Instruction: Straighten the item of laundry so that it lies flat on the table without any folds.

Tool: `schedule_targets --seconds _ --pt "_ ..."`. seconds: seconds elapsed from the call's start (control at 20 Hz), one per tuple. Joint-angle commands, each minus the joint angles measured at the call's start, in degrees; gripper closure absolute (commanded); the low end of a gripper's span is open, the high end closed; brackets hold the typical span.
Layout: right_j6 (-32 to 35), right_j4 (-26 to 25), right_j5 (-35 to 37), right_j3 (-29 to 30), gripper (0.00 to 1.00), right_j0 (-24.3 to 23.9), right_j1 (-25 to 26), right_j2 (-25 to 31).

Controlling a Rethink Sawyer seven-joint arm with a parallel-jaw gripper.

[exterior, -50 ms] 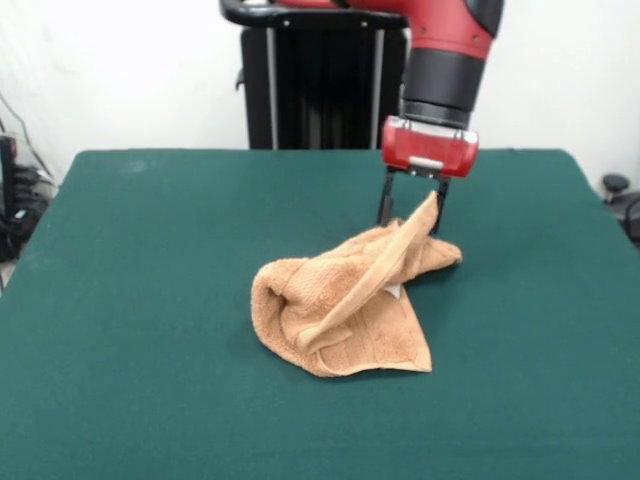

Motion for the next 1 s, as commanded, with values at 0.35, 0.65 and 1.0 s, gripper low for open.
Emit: schedule_targets --seconds 0.35,0.65,1.0 --pt "11.2 9.1 -0.8 -9.8 0.00 6.0 1.7 0.6" --pt "6.2 15.0 0.4 -12.8 0.00 10.8 5.2 -3.9" --pt "5.0 19.0 2.6 -11.1 0.00 15.7 6.1 -9.7"
